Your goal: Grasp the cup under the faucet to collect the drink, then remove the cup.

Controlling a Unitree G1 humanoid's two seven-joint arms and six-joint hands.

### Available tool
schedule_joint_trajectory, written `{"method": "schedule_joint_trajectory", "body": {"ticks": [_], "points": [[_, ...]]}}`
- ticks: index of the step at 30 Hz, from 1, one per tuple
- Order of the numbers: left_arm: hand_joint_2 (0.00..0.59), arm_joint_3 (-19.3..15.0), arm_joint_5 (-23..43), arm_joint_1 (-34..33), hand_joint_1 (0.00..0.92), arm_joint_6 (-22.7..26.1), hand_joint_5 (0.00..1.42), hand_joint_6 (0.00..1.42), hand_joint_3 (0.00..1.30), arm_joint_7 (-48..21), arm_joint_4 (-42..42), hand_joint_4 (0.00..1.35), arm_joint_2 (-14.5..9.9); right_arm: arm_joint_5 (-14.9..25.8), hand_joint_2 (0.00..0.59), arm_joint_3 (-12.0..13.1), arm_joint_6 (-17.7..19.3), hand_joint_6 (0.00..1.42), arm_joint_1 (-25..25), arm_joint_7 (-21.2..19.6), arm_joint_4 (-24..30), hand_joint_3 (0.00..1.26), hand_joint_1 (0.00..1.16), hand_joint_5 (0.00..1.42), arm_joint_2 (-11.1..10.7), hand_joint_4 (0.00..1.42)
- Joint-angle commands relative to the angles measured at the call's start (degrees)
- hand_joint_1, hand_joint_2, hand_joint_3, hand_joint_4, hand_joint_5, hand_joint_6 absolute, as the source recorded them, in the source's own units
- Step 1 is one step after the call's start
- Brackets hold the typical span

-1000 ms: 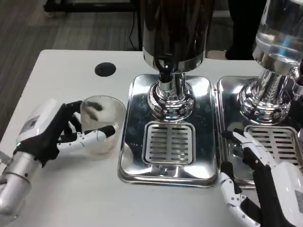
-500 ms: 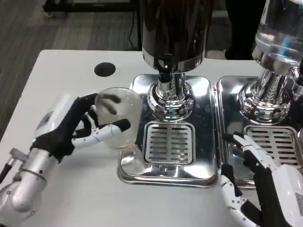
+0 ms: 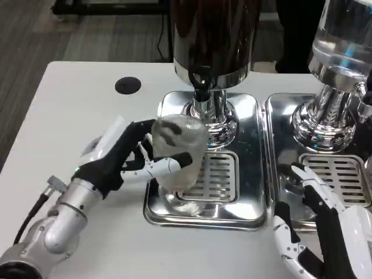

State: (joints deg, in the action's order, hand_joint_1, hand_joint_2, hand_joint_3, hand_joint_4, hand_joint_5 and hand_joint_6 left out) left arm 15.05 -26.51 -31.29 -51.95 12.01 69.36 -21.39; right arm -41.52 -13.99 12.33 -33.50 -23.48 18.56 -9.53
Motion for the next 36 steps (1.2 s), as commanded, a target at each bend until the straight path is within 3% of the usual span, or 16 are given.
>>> {"method": "schedule_joint_trajectory", "body": {"ticks": [1,5,9,12,14,17,27,36], "points": [[0.204,1.0,-0.9,-1.9,0.271,0.7,0.82,1.06,0.46,-0.3,0.7,0.56,1.4,-0.4,0.499,0.2,0.4,0.35,-0.8,-0.5,1.4,0.24,0.42,0.16,0.4,0.15],[0.204,1.8,-1.4,-2.4,0.270,1.4,0.82,1.06,0.46,-0.5,1.3,0.56,2.3,-0.5,0.499,0.1,0.3,0.35,-1.2,-0.4,1.7,0.24,0.42,0.16,0.6,0.15],[0.197,3.2,-2.7,-3.2,0.268,2.0,0.78,0.97,0.46,-0.2,1.4,0.54,3.1,-0.6,0.499,0.1,0.2,0.35,-1.6,-0.4,1.9,0.24,0.42,0.16,0.8,0.15],[0.191,4.3,-3.4,-4.0,0.262,3.0,0.68,0.75,0.41,-0.2,1.6,0.49,3.2,-0.6,0.499,0.0,0.1,0.35,-1.7,-0.5,1.8,0.24,0.43,0.16,1.1,0.16],[0.164,5.1,-4.4,-4.5,0.236,3.7,0.54,0.55,0.30,-0.6,1.7,0.37,2.9,-0.4,0.500,0.0,0.2,0.35,-1.8,-0.6,1.6,0.24,0.42,0.16,1.4,0.16],[0.124,6.0,-5.2,-4.9,0.168,4.4,0.40,0.43,0.18,-0.7,1.6,0.23,2.5,-0.4,0.504,0.0,0.3,0.34,-1.8,-0.6,1.3,0.24,0.42,0.16,1.7,0.16],[0.081,6.1,-4.6,-4.9,0.101,3.8,0.33,0.38,0.16,-1.0,1.0,0.15,1.4,-0.3,0.506,0.1,0.6,0.34,-1.3,-0.4,0.7,0.25,0.42,0.16,1.9,0.16],[0.073,3.1,-1.1,-2.9,0.092,-1.6,0.30,0.36,0.16,-2.9,-1.8,0.13,-1.5,0.1,0.512,0.4,0.7,0.34,0.1,-0.1,-0.1,0.25,0.42,0.16,1.7,0.16]]}}
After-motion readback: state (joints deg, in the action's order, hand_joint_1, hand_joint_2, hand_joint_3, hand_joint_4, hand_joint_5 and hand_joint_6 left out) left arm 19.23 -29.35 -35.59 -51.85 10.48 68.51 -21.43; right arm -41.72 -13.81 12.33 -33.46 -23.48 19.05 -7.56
